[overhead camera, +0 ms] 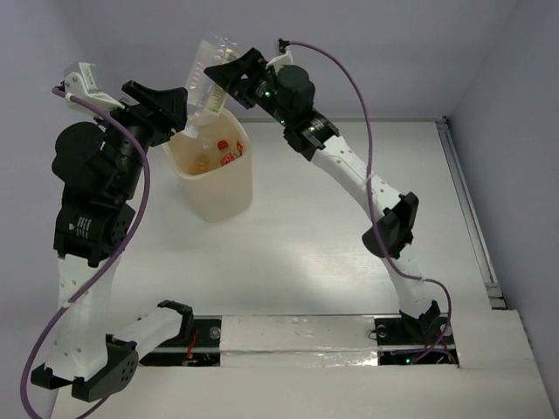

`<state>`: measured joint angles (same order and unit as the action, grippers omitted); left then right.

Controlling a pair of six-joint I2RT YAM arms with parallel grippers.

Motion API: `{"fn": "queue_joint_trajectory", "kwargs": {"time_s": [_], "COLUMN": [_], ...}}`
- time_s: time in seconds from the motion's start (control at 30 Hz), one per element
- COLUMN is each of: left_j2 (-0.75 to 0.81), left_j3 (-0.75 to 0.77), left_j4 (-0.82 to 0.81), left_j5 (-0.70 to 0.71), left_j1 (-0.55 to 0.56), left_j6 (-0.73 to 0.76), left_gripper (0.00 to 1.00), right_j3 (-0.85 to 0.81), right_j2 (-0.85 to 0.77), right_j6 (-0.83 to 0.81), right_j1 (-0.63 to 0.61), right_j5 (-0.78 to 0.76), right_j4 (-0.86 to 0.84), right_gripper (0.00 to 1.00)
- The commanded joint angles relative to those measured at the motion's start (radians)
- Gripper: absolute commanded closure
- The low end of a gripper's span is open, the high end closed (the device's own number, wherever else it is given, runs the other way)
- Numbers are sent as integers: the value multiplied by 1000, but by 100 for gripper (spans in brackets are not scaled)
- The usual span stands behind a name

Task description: Put the plastic bottles in the bin

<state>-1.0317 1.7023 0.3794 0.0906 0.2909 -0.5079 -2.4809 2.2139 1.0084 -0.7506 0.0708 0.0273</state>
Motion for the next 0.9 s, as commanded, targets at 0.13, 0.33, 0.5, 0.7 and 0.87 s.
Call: {"fn": "queue_joint_trajectory", "kwargs": {"time_s": [0.13, 0.33, 0.5, 0.7, 0.87], "left_j2": [13, -14, -56, -51, -31], "left_j3": [16, 34, 114, 100, 31], "left_j4": [-7, -14, 18, 15, 30], "left_j5": [6, 9, 26, 6, -58], "left_j1": [-2, -2, -2, -2, -2], "left_j6": [23, 34, 63, 62, 54], "left_gripper": [41, 38, 35, 29, 21], "right_j3": [57, -4, -6, 100, 279], "right_j2": [-37, -36, -91, -212, -441], "right_j6": [-112, -235, -310, -369, -444], "right_j1": [-52, -81, -81, -81, -81], "right_j5": [-149, -152, -198, -255, -278], "right_j4": [69, 204, 285, 292, 295], "right_gripper": [32, 2, 0, 2, 100]}}
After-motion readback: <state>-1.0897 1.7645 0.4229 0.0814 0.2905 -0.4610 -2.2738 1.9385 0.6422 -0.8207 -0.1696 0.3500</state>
